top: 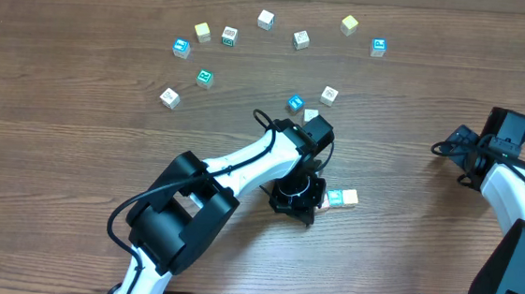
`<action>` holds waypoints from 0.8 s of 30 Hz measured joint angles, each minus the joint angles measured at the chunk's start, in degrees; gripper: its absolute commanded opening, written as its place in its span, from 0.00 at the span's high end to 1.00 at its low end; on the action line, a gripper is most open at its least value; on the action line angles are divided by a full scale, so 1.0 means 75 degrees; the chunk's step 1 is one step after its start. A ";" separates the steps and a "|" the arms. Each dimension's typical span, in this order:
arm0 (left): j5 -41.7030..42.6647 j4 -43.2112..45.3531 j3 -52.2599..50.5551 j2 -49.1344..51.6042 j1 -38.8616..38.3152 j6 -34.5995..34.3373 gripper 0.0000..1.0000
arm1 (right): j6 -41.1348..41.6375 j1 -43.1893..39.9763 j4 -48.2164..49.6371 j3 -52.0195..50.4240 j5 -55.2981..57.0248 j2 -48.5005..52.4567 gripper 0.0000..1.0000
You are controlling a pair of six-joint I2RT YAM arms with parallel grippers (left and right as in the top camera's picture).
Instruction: Form a horizontal line
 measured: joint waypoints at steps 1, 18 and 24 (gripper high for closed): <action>0.0044 -0.0032 0.0000 0.0000 0.0000 0.0052 0.95 | -0.0003 0.0000 0.0003 0.0000 -0.0003 0.0000 0.00; -0.2113 0.0230 -0.0003 -0.1964 -0.0093 -0.0574 0.96 | 0.0003 0.0000 -0.0003 0.0000 -0.0003 0.0000 0.00; -0.2448 0.0772 0.0003 -0.1437 -0.0799 -0.0871 0.96 | 0.0000 0.0000 0.0000 0.0000 0.0000 0.0000 0.00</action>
